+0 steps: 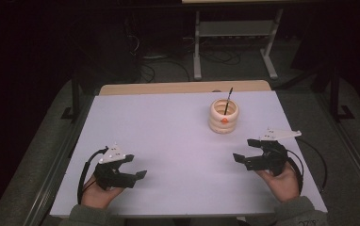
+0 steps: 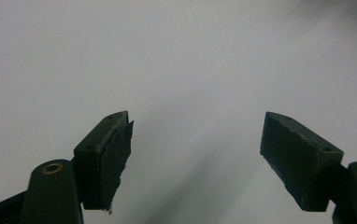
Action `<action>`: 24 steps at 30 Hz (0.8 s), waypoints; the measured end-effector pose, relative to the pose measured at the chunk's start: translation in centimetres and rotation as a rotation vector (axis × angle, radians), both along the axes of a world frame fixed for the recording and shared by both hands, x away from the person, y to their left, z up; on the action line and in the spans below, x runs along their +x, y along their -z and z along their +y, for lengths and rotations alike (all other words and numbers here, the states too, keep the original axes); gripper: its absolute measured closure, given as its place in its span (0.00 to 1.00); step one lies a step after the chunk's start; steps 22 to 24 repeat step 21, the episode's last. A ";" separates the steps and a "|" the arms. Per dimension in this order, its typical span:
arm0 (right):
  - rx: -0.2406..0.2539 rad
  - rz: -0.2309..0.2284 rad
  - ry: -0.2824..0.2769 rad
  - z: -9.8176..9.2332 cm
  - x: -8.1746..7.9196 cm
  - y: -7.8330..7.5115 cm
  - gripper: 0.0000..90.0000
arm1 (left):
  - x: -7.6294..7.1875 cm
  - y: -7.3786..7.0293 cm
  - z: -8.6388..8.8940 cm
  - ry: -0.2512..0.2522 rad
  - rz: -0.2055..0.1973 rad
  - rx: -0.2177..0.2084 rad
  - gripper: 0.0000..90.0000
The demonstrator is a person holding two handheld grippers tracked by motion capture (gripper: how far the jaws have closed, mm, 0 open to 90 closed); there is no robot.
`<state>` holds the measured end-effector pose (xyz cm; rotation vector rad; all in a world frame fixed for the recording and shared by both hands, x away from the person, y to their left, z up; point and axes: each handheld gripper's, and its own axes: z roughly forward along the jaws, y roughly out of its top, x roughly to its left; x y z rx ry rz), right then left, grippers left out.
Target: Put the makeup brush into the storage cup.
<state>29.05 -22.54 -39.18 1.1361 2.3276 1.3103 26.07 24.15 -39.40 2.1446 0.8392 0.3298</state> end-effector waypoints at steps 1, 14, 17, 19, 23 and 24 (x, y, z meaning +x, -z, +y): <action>-0.001 -0.006 -0.001 -0.1 -0.1 0.2 0.18 | 0.0 0.1 0.0 -0.004 0.006 -0.003 0.27; -0.005 -0.012 0.026 -0.8 -1.4 2.4 0.15 | 0.1 0.8 0.0 0.011 0.027 0.000 0.26; -0.011 -0.018 0.029 -1.0 -1.6 2.6 0.15 | 0.1 0.8 0.0 0.016 0.026 0.005 0.26; -0.006 -0.019 0.035 -1.1 -1.6 2.7 0.15 | 0.1 0.9 0.0 0.014 0.026 0.000 0.26; -0.005 -0.026 0.030 -1.0 -1.6 2.7 0.15 | 0.1 0.9 0.1 0.013 0.030 0.000 0.26; -0.005 -0.026 0.030 -1.0 -1.6 2.7 0.15 | 0.1 0.9 0.1 0.013 0.030 0.000 0.26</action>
